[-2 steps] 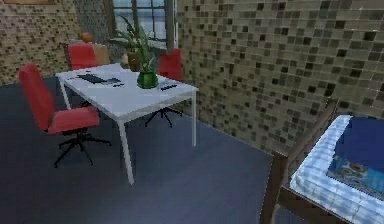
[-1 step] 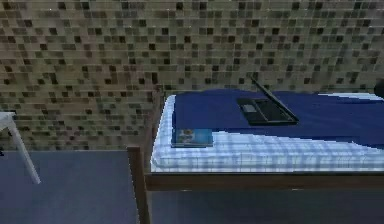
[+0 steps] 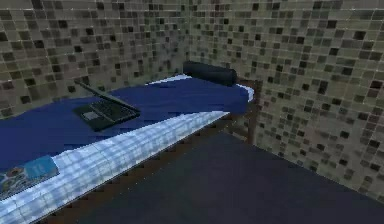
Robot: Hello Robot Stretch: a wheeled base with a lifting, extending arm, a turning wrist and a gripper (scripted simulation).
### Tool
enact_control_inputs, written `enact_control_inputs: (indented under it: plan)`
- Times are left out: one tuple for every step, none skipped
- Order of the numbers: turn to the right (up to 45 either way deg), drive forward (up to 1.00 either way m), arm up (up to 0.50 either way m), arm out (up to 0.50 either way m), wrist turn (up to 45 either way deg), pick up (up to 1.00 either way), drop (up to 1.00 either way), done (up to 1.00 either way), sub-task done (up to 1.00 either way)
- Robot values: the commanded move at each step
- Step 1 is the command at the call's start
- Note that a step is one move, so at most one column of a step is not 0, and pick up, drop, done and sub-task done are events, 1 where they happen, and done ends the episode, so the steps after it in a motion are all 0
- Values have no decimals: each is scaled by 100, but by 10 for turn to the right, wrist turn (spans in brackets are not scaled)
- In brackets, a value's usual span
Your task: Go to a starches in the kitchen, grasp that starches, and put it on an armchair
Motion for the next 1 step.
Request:
enact_control_inputs:
  plan:
    - [210, 0, 0, 0, 0, 0, 0, 0, 0]
